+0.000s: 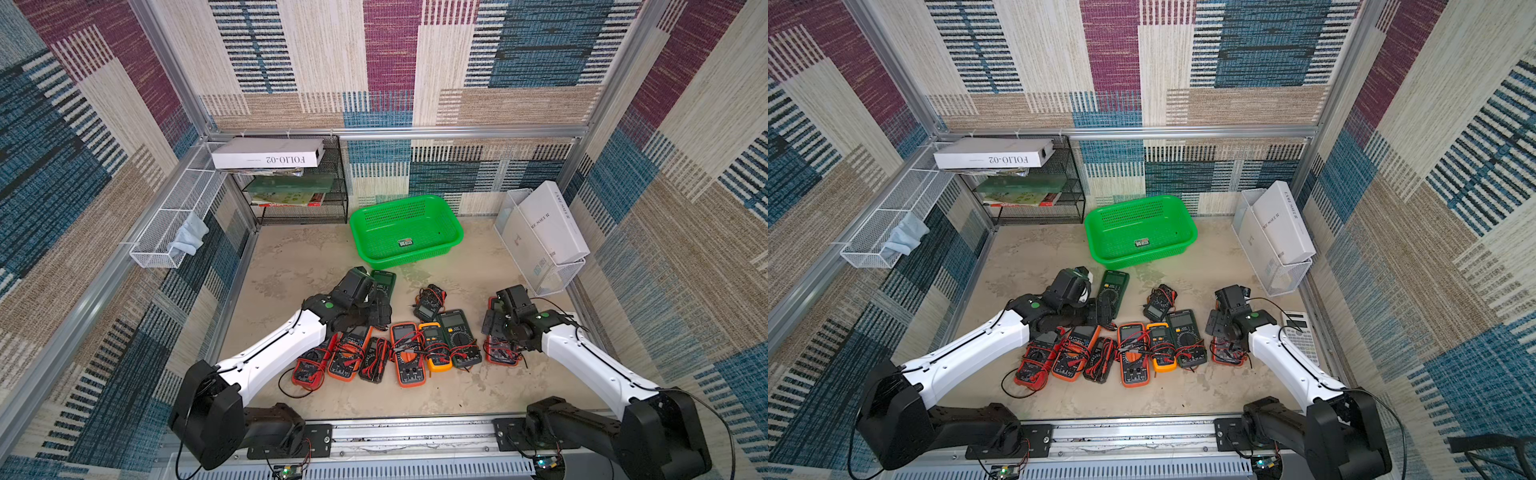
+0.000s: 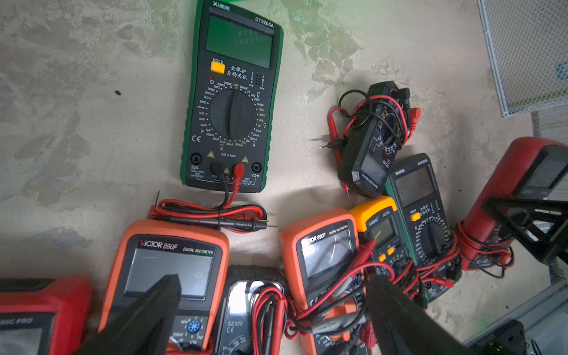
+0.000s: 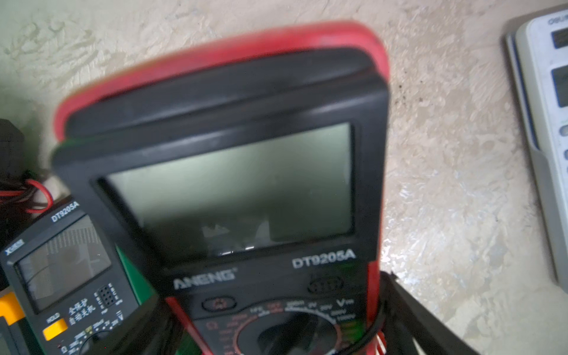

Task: Put the multimeter into the basket
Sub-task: Pick up the multimeter from the center of the board.

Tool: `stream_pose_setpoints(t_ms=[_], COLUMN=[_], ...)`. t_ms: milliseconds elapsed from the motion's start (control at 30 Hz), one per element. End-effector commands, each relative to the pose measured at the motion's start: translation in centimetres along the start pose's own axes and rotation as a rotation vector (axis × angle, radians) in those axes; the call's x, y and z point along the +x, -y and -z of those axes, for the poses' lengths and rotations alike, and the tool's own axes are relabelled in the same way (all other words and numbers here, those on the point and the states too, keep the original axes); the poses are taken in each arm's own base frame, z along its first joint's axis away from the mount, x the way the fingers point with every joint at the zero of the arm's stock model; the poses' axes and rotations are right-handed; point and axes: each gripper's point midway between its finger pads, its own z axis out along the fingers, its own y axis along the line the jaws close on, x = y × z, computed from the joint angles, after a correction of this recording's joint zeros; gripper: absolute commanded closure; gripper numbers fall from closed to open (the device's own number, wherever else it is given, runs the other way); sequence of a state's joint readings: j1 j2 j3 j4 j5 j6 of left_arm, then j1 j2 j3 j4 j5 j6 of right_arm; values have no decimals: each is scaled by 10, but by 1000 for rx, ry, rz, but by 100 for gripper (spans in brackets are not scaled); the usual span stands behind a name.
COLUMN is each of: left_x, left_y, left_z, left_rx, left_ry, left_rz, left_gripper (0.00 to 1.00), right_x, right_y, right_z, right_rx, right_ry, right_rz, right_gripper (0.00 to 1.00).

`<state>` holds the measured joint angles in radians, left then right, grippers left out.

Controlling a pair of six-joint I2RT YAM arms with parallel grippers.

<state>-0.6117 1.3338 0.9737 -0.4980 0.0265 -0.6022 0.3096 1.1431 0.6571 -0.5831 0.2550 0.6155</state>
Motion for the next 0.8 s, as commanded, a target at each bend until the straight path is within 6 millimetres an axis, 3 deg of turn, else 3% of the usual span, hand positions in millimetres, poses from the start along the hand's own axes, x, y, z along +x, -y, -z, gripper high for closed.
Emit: stream_pose_setpoints(t_ms=[0,767], left_x=[0,-2], left_y=[0,0], left_z=[0,2], left_rx=[1,-4], left_ry=[-1,5], left_rz=[2,-2], left_gripper=[1,1], right_x=[-4,-2], right_y=[-3,-7], right_z=[-1,-6], right_rx=[-12,-19], right_ry=[14,-2], right_rz=[0,8], right_gripper=[22,20])
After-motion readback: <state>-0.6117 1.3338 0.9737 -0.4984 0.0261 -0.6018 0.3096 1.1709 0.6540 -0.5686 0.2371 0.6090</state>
